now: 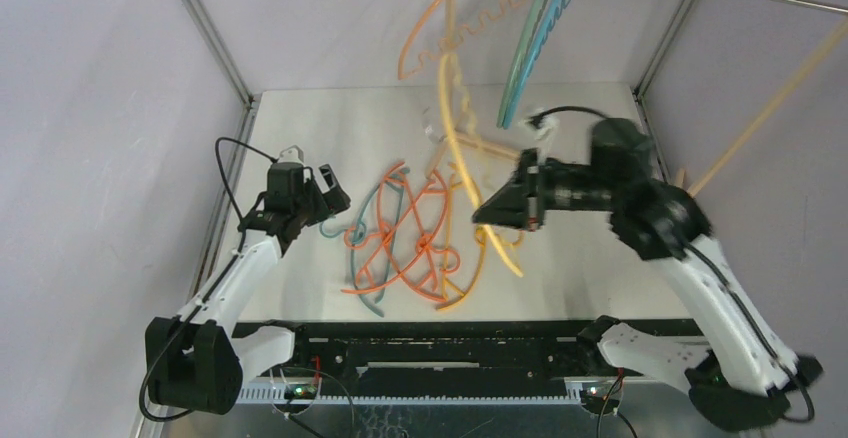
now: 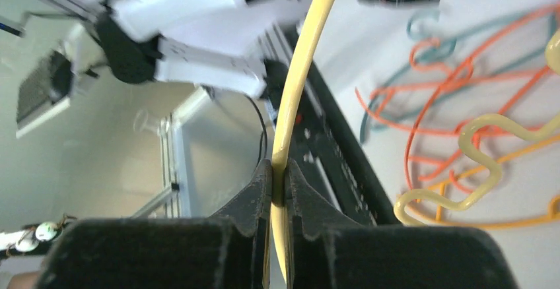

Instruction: Organize the hangers

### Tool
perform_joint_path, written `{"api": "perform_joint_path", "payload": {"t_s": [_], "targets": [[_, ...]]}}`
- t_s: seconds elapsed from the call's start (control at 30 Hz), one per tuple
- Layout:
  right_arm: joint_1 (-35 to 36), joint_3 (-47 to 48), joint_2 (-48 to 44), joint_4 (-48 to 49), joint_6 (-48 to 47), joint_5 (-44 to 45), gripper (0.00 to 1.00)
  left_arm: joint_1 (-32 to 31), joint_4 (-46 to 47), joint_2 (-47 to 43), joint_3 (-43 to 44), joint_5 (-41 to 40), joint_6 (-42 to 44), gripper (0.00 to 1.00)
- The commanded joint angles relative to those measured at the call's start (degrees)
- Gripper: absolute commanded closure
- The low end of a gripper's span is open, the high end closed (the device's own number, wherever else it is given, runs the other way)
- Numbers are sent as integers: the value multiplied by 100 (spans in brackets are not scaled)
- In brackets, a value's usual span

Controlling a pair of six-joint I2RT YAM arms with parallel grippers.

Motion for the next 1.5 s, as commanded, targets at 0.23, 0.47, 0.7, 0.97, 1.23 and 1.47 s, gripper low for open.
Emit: {"api": "perform_joint_path", "payload": {"t_s": [0.23, 0.47, 0.7, 0.97, 1.23, 1.47], "targets": [[-1899, 653, -1403, 934, 918, -508, 100, -241, 129, 465, 732, 11, 14, 0], [-3058, 388, -1301, 1179, 1281, -676, 100, -330, 202, 618, 846, 85, 69, 1], [-3633, 83, -947, 1670, 1578, -645, 100, -346, 256, 766, 1050, 148, 172, 1], [-4325, 166, 21, 3740, 2467, -548, 100, -345, 228, 1140, 1289, 387, 322, 0], [-4576, 649, 1078, 4352, 2582, -358, 100, -339, 118, 1301, 1535, 397, 468, 1], [-4653, 757, 1407, 4595, 2579, -376, 100, -336, 134, 1355, 1492, 390, 439, 1]]}}
